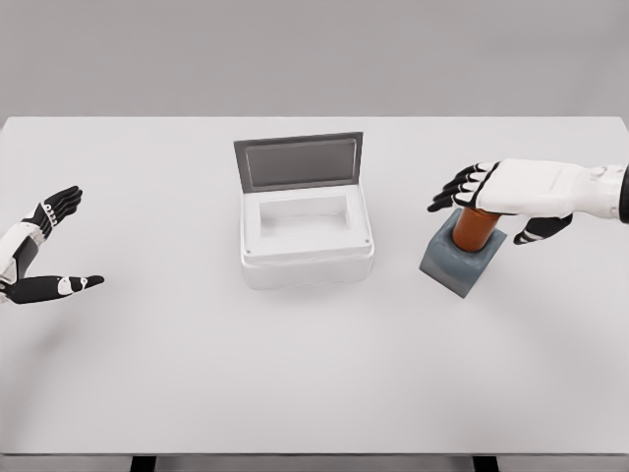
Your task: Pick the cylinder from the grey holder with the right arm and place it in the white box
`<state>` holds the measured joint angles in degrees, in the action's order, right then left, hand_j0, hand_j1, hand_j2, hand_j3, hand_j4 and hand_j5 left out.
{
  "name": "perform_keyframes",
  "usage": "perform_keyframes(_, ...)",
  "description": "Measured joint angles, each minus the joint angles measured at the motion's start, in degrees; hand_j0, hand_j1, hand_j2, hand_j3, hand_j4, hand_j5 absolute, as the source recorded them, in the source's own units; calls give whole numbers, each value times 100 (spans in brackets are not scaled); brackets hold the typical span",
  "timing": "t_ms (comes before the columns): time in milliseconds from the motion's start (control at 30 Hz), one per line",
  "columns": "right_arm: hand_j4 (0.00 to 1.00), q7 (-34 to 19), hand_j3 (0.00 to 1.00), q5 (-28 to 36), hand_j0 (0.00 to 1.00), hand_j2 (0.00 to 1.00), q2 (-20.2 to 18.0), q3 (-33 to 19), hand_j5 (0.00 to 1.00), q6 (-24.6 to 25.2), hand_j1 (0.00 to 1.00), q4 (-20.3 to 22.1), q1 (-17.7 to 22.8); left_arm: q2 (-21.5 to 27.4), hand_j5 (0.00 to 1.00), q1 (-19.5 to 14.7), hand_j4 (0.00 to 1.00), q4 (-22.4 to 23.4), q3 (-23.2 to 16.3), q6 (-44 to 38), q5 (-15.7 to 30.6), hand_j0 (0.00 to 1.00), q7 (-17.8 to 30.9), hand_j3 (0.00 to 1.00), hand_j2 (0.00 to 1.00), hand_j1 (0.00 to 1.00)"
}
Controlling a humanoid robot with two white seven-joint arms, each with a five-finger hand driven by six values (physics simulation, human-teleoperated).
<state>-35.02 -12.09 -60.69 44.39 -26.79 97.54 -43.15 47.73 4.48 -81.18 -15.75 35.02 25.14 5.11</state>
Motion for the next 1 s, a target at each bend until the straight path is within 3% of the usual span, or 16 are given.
perform_keyframes(67, 86, 0, 86, -4, 86, 86, 1, -1, 86, -2, 86, -2, 0, 0, 100, 0, 100, 0, 0, 0, 0, 100, 0, 100, 100, 100)
perform_keyframes(433, 85, 0, 85, -127, 85, 85, 2, -53, 85, 0, 85, -146, -35, -6, 100, 0, 100, 0, 0, 0, -4, 100, 0, 100, 100, 100)
perform_keyframes(567, 68, 0, 68, -141, 68, 68, 2, -41, 68, -4, 68, -148, -35, -7, 100, 0, 100, 0, 0, 0, -5, 100, 0, 100, 100, 100)
perform_keyframes(900, 55, 22, 55, -108, 55, 55, 22, -29, 55, 7, 55, -116, -35, -9, 100, 0, 100, 0, 0, 0, -6, 100, 0, 100, 100, 100)
perform_keyframes(1000, 41, 22, 41, -124, 41, 41, 41, -36, 41, 3, 41, -110, -35, -9, 100, 0, 100, 0, 0, 0, -7, 100, 0, 100, 100, 100)
